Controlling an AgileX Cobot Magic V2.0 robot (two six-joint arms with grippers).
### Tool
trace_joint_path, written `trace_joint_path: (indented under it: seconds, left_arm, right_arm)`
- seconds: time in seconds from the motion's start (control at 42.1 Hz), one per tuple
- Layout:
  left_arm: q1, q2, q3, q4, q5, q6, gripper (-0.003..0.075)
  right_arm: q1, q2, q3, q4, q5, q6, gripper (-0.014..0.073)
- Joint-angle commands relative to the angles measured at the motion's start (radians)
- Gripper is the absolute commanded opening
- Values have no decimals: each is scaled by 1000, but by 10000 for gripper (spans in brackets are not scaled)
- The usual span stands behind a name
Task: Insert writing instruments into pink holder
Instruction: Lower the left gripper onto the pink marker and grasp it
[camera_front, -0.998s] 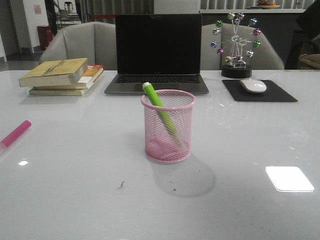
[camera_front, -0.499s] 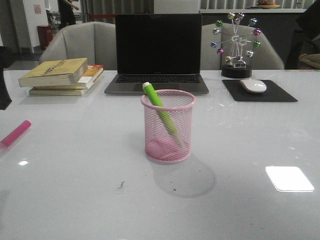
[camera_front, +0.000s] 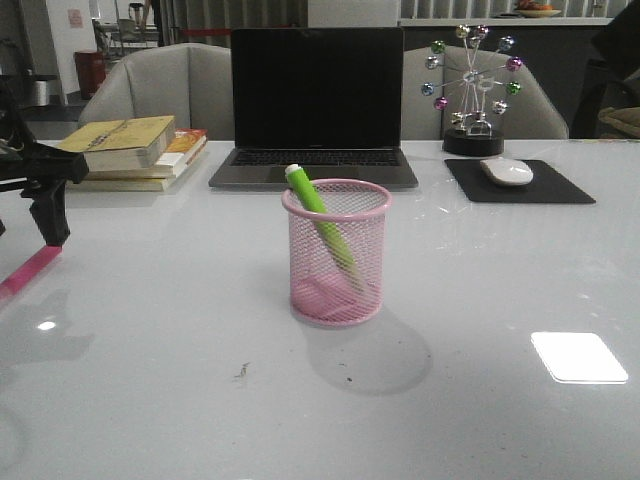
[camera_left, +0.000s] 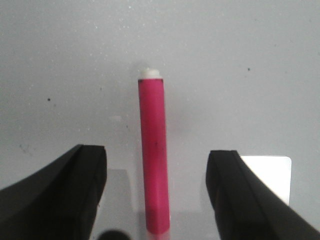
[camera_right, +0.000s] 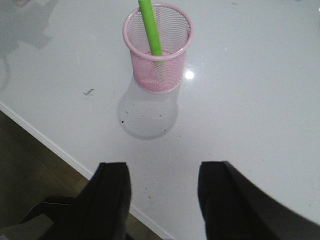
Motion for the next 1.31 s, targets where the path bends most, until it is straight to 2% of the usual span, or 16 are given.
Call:
trace_joint_path:
  seconds: [0.0,0.38,0.736,0.831,1.069,1.283]
  left_arm:
    - [2,-10,-72,-5,-39,-10,488]
    - [2,81,-162,17,-18,-10,488]
    - [2,99,-161,37,5,-10,483]
    - [2,99,-161,41,34,-10,426]
    - [2,99,-161,41,53,-10,218]
    - [2,87,-161,25,78,-10,92]
  right_arm:
    - [-5,-15,-27,-7,-64,-1,435]
    - [-5,-15,-27,-7,-64,-1,435]
    - [-5,-15,-27,-7,-64,-1,435]
    - [-5,-15,-27,-7,-64,-1,435]
    - [-5,-15,-27,-7,-64,-1,435]
    - [-5,-15,-27,-7,-64,-1,435]
